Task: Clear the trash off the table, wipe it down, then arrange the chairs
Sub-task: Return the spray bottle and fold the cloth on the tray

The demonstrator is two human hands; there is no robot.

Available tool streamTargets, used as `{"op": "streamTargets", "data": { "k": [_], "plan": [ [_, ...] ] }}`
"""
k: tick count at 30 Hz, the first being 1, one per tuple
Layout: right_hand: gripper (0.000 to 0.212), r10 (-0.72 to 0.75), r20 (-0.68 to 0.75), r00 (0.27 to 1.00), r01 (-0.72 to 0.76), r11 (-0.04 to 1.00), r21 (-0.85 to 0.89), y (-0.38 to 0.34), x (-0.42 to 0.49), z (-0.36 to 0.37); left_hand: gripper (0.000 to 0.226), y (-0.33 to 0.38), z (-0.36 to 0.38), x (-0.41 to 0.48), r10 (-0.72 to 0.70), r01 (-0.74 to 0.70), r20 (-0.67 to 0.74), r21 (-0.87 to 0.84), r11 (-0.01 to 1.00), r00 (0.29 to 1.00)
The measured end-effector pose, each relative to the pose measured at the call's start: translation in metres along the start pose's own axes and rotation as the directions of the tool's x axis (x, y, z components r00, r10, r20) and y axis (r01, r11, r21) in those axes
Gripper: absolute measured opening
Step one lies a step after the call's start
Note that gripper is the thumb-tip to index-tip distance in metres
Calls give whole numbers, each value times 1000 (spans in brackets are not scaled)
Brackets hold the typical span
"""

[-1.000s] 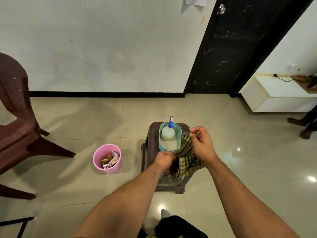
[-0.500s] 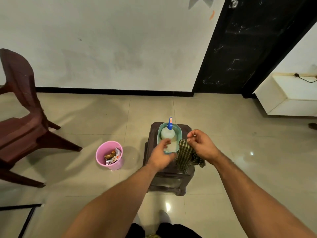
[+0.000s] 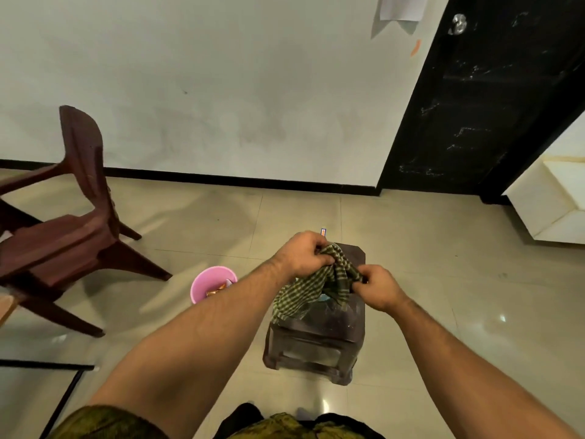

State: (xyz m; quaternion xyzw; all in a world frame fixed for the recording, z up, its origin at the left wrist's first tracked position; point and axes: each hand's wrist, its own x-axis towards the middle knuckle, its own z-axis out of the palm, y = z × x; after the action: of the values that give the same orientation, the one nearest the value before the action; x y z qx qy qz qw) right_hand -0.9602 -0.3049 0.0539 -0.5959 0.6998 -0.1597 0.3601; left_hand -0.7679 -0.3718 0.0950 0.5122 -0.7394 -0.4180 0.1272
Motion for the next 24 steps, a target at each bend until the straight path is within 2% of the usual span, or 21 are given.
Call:
{"op": "streamTargets", "data": {
  "k": [2, 4, 5, 6, 7, 8, 9, 11, 13, 15, 17, 18, 21, 22, 24],
  "plan": [
    [29, 34, -13, 999, -34, 998, 48, -4, 9, -5, 10, -4, -9, -4, -28, 28, -1, 39, 999, 1000],
    [33, 57, 48, 997, -68, 958, 278, -9, 18, -17, 13, -7, -18, -7, -76, 76, -14, 3, 997, 997],
    [32, 48, 74, 996, -76, 893, 443, -13, 20, -26, 17, -7, -23, -8, -95, 94, -26, -43, 995, 995],
    [28, 19, 108, 994, -83, 773, 628, -17, 18, -35, 18, -5, -30, -10, -111, 106, -42, -119, 987, 993],
    [26, -35, 155, 987, -101, 611, 785, -19, 15, -42, 15, -1, -36, -11, -124, 106, -66, -227, 968, 990],
    [33, -96, 194, 976, -129, 464, 877, -19, 12, -43, 11, 5, -42, -13, -134, 96, -88, -344, 934, 987],
    [50, -155, 230, 961, -153, 396, 905, -19, 9, -39, 8, 12, -46, -14, -139, 79, -107, -439, 895, 985],
    [85, -248, 291, 924, -157, 449, 880, -14, 3, -9, 6, 23, -51, -11, -138, 46, -135, -530, 846, 981],
    [102, -215, 303, 928, -138, 557, 819, -13, 2, 24, 8, 26, -52, -6, -174, 59, -177, -516, 855, 969],
    [96, -162, 210, 964, -48, 672, 739, -14, 3, 49, 11, 21, -50, -4, -231, 106, -214, -471, 875, 949],
    [72, -125, 97, 987, 30, 752, 659, -17, 4, 64, 11, 13, -47, -7, -282, 154, -215, -469, 869, 935],
    [58, -86, 51, 995, 29, 736, 676, -17, 3, 67, 10, 11, -44, -10, -298, 180, -190, -468, 865, 935],
    [19, -19, 56, 998, -28, 680, 733, -31, 0, 56, 18, 2, -51, -18, -343, 250, -112, -484, 839, 933],
    [17, 9, 56, 998, -49, 625, 779, -36, 1, 49, 19, -2, -58, -21, -345, 229, -117, -549, 804, 931],
    [26, 140, 76, 987, -126, 397, 909, -44, 2, 37, 25, -14, -65, -26, -335, 155, -101, -740, 655, 937]
  ]
}}
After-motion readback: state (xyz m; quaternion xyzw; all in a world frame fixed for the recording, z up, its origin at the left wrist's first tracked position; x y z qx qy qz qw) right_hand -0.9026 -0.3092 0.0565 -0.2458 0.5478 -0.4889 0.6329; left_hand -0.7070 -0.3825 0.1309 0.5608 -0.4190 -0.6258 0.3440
